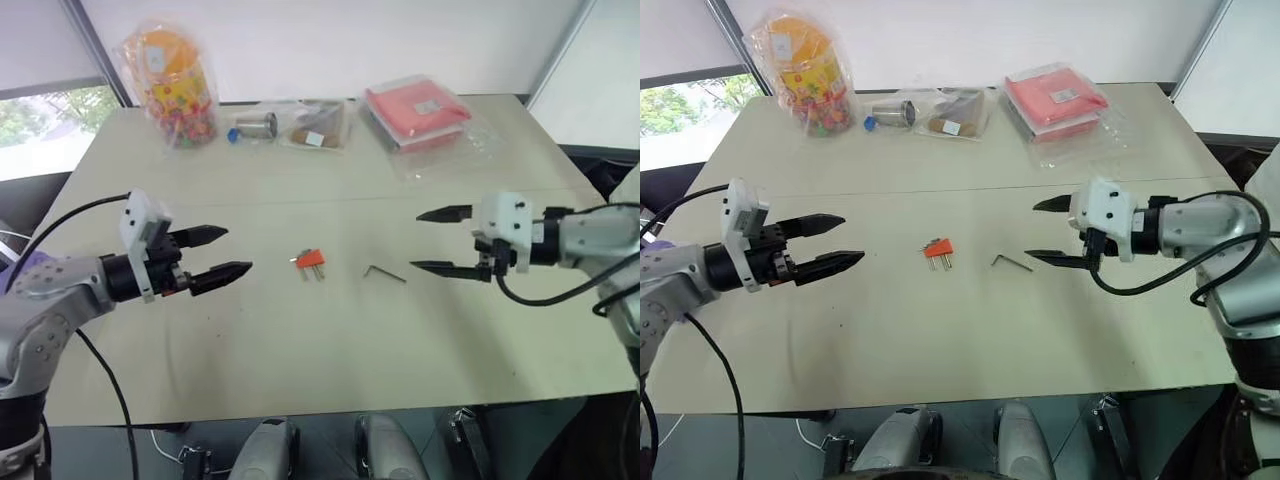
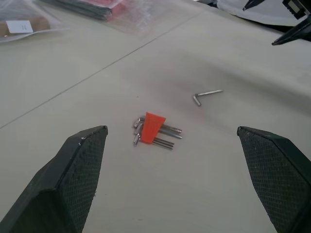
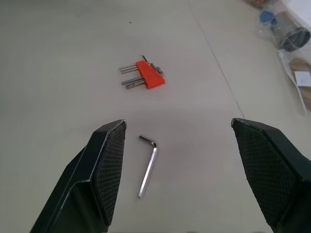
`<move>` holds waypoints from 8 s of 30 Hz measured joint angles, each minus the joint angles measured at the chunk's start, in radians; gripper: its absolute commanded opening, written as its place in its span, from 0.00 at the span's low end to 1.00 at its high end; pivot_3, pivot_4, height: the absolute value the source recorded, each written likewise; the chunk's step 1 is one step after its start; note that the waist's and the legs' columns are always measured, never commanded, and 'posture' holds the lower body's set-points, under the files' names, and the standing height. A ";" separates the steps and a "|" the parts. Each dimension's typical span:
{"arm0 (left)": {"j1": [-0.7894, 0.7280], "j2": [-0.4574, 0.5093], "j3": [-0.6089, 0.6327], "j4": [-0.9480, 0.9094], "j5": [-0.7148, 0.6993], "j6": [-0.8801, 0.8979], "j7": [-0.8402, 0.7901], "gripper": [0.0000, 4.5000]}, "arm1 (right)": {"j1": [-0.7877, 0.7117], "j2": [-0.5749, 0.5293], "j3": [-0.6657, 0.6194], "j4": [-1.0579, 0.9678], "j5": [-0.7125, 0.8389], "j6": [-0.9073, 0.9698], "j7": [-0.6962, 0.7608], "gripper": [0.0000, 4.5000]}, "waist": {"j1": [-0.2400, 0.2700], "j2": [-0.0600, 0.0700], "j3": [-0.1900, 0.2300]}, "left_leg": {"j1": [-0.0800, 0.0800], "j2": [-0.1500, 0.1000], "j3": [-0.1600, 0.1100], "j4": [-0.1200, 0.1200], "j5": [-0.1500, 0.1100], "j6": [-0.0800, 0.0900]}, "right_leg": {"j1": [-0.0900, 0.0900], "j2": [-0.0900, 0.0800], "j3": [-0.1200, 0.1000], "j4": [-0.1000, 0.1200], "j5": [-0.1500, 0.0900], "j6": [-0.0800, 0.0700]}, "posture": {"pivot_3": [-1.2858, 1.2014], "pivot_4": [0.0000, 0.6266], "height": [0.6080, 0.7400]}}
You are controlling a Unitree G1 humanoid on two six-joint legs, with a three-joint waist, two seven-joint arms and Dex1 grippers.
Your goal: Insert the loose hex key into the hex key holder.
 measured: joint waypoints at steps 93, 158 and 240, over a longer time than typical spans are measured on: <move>0.123 -0.063 0.043 -0.155 -0.018 0.031 0.220 0.99 | -0.290 0.684 0.401 0.818 -0.583 -0.518 -0.284 0.80 | -0.026 0.000 0.000 | 0.002 0.000 0.000 -0.001 0.004 -0.008 | -0.001 0.003 0.000 0.003 0.000 0.000 | 0.52 0.24 1.00; -0.410 -0.259 -0.171 0.171 -0.061 0.082 0.069 1.00 | -0.345 0.412 0.314 0.515 -0.829 -1.285 -0.760 0.23 | -0.047 -0.001 0.001 | -0.004 -0.001 -0.001 0.000 0.005 -0.009 | -0.006 0.004 0.000 0.003 0.000 0.000 | 0.52 0.24 1.00; -0.254 -0.274 -0.195 0.040 0.078 -0.029 0.141 0.00 | -0.190 0.356 0.374 0.339 -0.252 0.362 -0.247 0.02 | -0.017 -0.001 0.000 | -0.005 -0.002 -0.001 0.003 0.004 -0.007 | -0.005 0.000 -0.001 0.003 0.000 0.000 | 0.52 0.24 1.00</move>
